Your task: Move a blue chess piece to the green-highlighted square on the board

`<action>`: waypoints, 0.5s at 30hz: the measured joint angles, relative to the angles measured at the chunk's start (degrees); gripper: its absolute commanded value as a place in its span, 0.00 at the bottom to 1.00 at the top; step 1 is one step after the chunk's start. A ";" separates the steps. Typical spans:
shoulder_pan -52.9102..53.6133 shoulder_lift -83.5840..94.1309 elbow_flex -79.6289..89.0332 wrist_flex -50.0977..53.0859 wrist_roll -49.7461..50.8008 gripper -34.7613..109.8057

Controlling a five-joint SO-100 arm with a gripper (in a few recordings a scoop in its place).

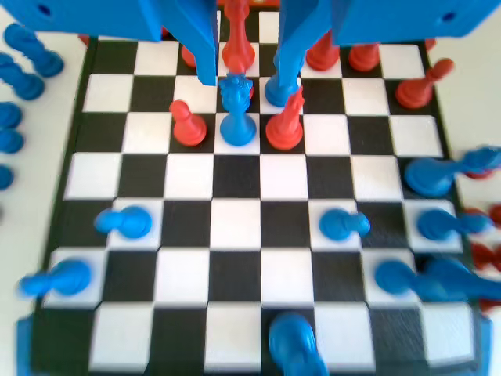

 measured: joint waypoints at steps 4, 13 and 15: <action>0.00 3.60 -1.23 5.01 -0.44 0.25; -0.09 20.39 -2.64 18.46 -3.60 0.25; -0.62 24.79 -2.64 20.48 -4.13 0.25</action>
